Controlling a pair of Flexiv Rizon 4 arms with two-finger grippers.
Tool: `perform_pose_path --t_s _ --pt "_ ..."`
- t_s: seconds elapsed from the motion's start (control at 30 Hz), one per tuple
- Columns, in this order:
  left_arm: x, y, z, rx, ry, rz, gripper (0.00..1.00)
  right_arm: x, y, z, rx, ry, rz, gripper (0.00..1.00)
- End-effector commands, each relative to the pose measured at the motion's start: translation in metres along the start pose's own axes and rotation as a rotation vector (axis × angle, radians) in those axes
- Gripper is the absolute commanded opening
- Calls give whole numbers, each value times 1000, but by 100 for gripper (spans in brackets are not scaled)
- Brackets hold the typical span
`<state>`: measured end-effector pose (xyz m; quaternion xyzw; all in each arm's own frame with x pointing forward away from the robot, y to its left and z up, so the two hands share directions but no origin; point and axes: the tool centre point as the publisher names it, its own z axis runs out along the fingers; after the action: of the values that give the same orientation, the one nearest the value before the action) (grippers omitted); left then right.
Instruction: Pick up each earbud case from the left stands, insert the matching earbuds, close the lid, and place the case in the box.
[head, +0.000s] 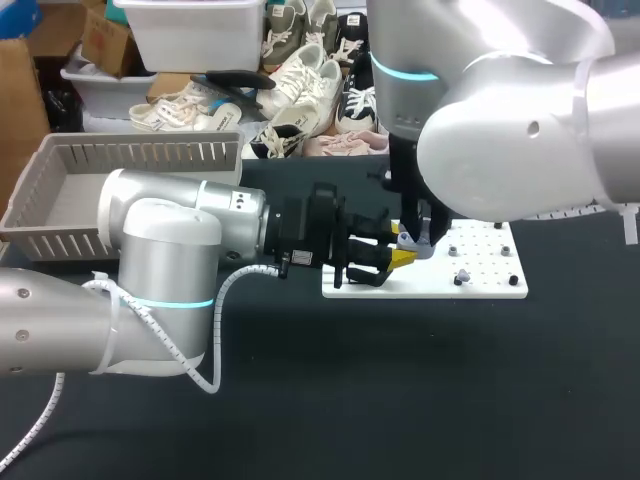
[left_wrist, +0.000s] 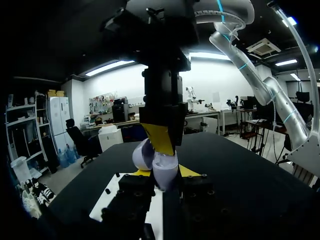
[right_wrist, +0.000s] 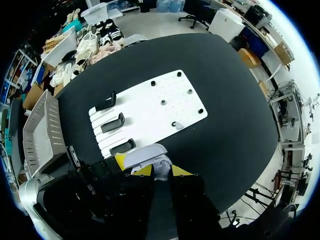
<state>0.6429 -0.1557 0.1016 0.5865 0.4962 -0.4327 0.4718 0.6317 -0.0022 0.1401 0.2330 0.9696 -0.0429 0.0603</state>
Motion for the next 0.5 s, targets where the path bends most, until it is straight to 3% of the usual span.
perform_pose_path --t_s 0.03,0.1,0.17,0.23,0.37,0.5 --pt "1 0 0 -1 -2 1 0 -1 1 0 5 5 2 0" --pt "1 0 0 -1 -2 1 0 0 1 1 5 7 4 0" --pt "1 0 0 -1 -2 1 0 0 1 1 5 7 7 25" --pt "1 0 0 -1 -2 1 0 0 0 -1 1 6 9 30" --pt "1 0 0 -1 -2 1 0 2 -2 -4 -8 -1 12 36" --pt "1 0 0 -1 -2 1 0 5 -7 -14 -29 -22 19 35"
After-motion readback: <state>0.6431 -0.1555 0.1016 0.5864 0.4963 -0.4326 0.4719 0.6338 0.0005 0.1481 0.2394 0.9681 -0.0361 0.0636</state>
